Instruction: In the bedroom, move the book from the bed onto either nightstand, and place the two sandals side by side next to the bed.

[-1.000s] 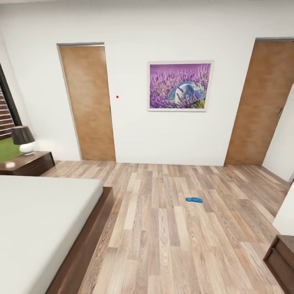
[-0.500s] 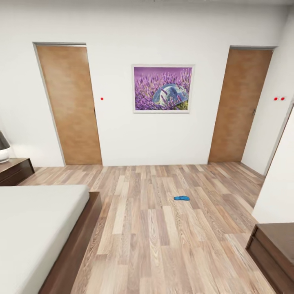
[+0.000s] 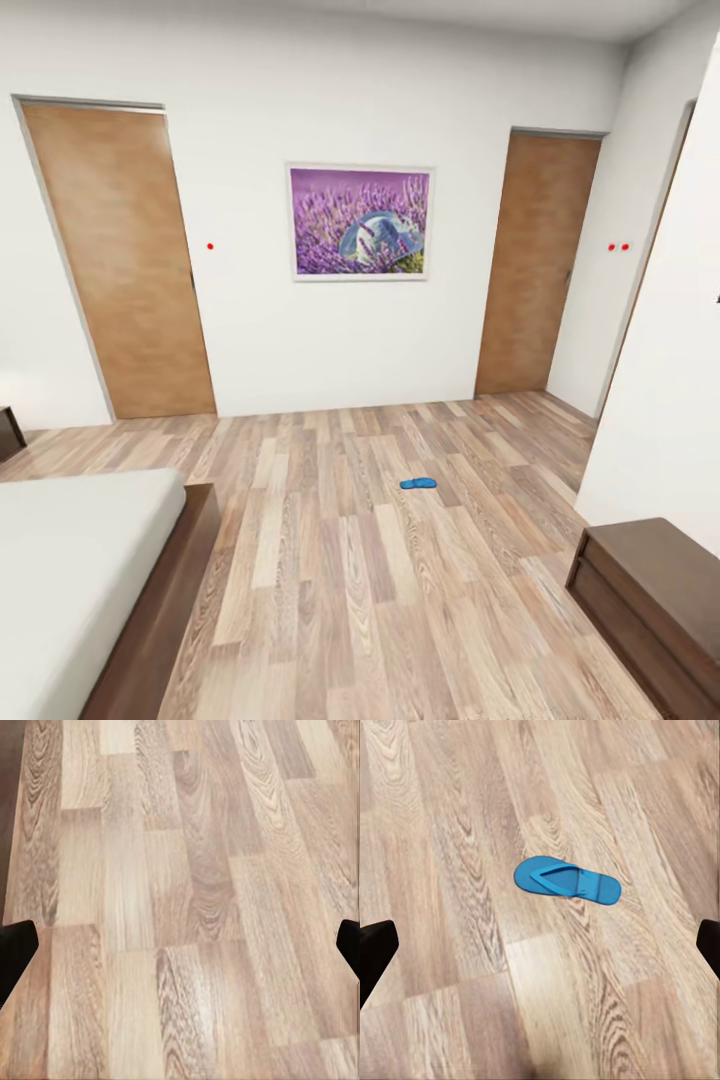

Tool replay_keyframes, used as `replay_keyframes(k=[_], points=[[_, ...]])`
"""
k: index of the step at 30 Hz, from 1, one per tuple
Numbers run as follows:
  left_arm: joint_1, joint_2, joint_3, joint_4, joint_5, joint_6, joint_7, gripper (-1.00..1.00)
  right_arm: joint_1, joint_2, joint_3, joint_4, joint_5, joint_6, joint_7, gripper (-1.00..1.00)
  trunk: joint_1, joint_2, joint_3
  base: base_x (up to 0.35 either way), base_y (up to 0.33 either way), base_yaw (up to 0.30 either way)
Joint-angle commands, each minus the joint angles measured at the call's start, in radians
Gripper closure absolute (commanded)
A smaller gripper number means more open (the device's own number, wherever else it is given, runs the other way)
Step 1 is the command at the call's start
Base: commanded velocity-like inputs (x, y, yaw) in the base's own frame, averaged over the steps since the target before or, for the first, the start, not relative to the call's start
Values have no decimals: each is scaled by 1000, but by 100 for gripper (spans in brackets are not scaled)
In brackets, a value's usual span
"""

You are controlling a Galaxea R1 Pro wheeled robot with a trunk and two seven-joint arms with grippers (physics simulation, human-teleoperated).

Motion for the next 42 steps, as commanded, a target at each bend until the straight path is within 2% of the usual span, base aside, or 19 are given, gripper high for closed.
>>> replay_keyframes(k=[1, 42], points=[[0, 0, 0, -1, 3, -1, 0, -100, -1, 0, -2, 1, 0, -3, 0, -100, 0, 0, 0, 6, 12, -240], [0, -1, 0, -1, 3, -2, 0, -100, -1, 0, -1, 1, 0, -4, 0, -100, 0, 0, 32, 60, 47, -240]])
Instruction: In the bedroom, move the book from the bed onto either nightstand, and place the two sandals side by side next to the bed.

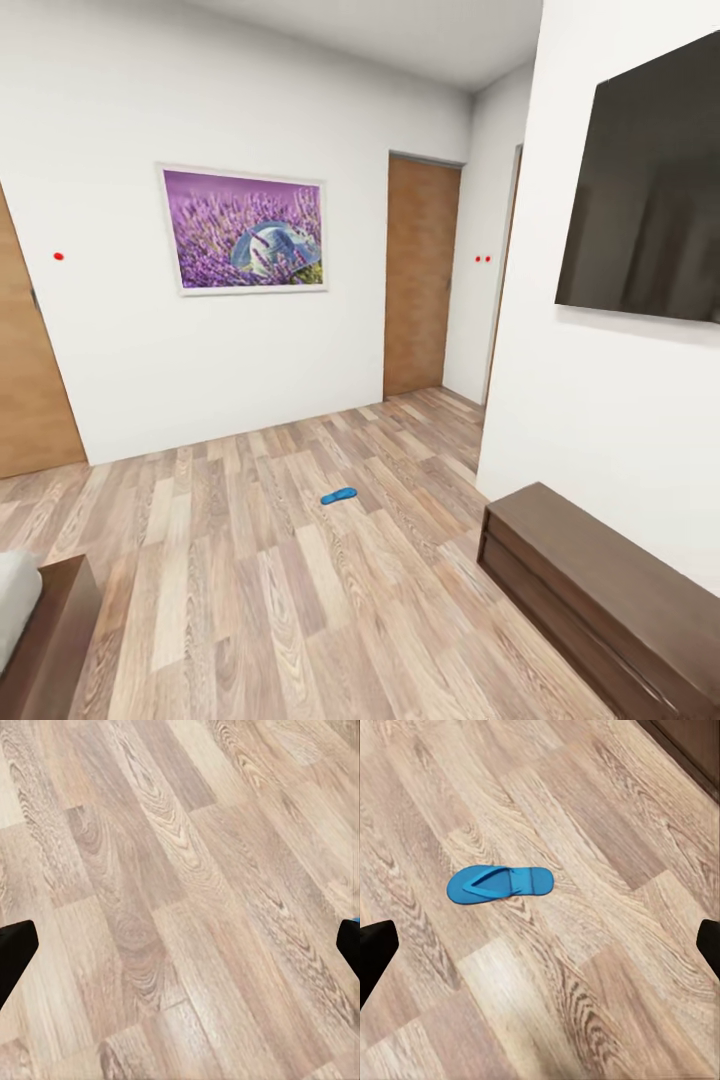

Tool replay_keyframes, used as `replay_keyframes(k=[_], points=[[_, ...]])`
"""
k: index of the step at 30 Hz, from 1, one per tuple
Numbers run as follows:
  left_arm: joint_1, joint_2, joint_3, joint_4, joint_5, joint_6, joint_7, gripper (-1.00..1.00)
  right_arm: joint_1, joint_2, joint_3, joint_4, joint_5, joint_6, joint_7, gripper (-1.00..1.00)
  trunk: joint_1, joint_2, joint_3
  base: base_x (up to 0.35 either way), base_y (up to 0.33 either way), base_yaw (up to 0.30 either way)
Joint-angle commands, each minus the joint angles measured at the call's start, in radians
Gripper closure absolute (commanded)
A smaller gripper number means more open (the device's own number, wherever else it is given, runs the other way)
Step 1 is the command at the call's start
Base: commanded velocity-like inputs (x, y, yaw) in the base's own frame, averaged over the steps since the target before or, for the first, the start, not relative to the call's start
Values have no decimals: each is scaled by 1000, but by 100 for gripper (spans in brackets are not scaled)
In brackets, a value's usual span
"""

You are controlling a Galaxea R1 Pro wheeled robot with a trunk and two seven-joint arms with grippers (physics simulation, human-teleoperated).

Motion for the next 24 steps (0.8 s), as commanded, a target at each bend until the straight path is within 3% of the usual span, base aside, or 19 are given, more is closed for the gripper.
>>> replay_keyframes(k=[1, 13, 24], points=[[0, 0, 0, -1, 3, -1, 0, -100, -1, 0, -1, 1, 0, -4, 0, -100, 0, -1, 0, 3, 3, -240], [0, 0, 0, -1, 4, 0, 0, -100, -1, 0, -1, 1, 0, -3, -1, -100, 0, -1, 7, 106, 127, -236], [0, 0, 0, -1, 4, -1, 0, -100, -1, 0, -1, 1, 0, -3, -1, -100, 0, -1, 12, 19, 21, -233]])
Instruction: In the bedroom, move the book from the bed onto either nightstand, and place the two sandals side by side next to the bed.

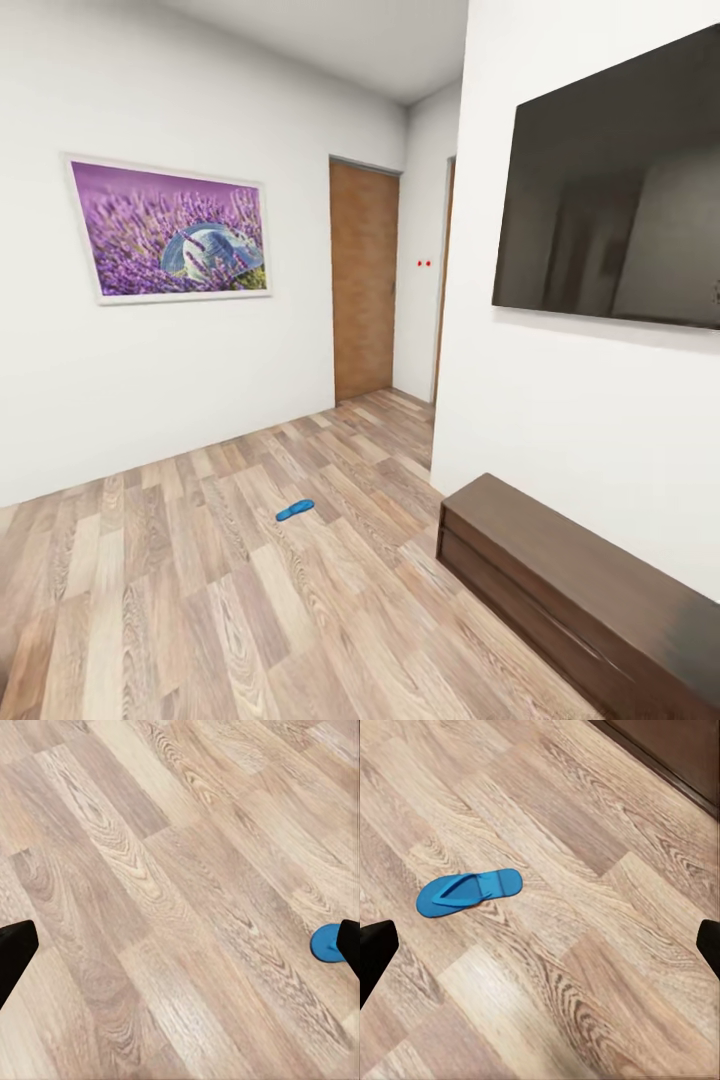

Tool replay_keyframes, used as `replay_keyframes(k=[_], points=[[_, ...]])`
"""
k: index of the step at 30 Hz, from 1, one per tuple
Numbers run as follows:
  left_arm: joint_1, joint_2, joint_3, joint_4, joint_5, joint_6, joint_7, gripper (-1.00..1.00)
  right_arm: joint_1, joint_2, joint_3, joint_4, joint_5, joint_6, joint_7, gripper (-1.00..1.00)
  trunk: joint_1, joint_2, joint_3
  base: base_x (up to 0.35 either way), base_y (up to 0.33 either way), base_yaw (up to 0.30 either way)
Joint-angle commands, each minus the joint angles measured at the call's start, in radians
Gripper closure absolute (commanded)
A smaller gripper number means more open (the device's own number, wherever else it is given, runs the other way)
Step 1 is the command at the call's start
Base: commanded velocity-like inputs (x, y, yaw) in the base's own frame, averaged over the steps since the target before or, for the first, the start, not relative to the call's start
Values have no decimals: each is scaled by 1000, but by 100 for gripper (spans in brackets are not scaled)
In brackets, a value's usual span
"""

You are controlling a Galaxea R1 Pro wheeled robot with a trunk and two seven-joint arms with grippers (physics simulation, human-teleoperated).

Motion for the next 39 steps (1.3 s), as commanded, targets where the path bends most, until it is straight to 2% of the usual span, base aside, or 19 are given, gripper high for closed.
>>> replay_keyframes(k=[1, 39], points=[[0, 0, 0, -1, 3, -1, 0, -100, -1, 0, -1, 1, 0, -3, 0, -100, 0, -1, 0, 1, 1, -233], [0, 0, -1, -1, 3, -1, 0, -100, -1, 0, -1, 1, 0, -3, 0, -100, 0, -1, 0, 0, 0, -195]])
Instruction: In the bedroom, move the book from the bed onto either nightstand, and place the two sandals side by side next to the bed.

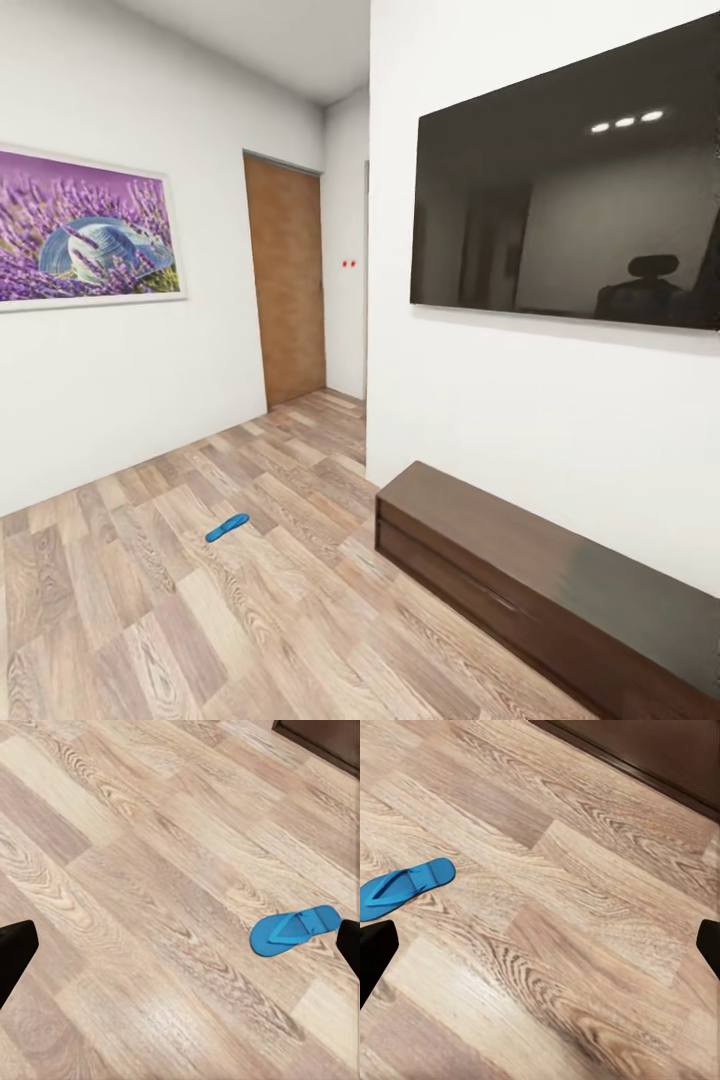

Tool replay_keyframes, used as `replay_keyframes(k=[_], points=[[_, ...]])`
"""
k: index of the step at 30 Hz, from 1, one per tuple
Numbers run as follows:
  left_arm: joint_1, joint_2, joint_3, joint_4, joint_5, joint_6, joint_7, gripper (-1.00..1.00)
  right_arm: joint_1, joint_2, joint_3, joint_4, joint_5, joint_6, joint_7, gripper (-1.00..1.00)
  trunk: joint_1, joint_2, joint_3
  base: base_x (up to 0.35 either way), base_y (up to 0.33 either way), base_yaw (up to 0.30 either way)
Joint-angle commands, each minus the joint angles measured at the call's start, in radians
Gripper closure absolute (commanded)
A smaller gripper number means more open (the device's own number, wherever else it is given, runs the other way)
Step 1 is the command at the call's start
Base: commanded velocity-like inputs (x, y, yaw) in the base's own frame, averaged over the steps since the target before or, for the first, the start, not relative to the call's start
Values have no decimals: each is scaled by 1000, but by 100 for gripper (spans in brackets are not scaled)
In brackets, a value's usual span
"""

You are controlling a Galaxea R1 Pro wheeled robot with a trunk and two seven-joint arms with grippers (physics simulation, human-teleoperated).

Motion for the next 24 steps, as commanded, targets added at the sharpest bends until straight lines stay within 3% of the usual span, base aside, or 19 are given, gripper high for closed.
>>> replay_keyframes(k=[1, 24], points=[[0, 0, 0, -1, 3, -1, 0, -100, -1, 0, -1, 1, 0, -4, 0, -100, 0, -1, -2, 0, 0, -75], [0, 0, 0, -1, 3, -1, 0, -100, -1, 0, -1, 1, -1, -3, -1, -100, 0, -1, -38, 0, 0, -8]])
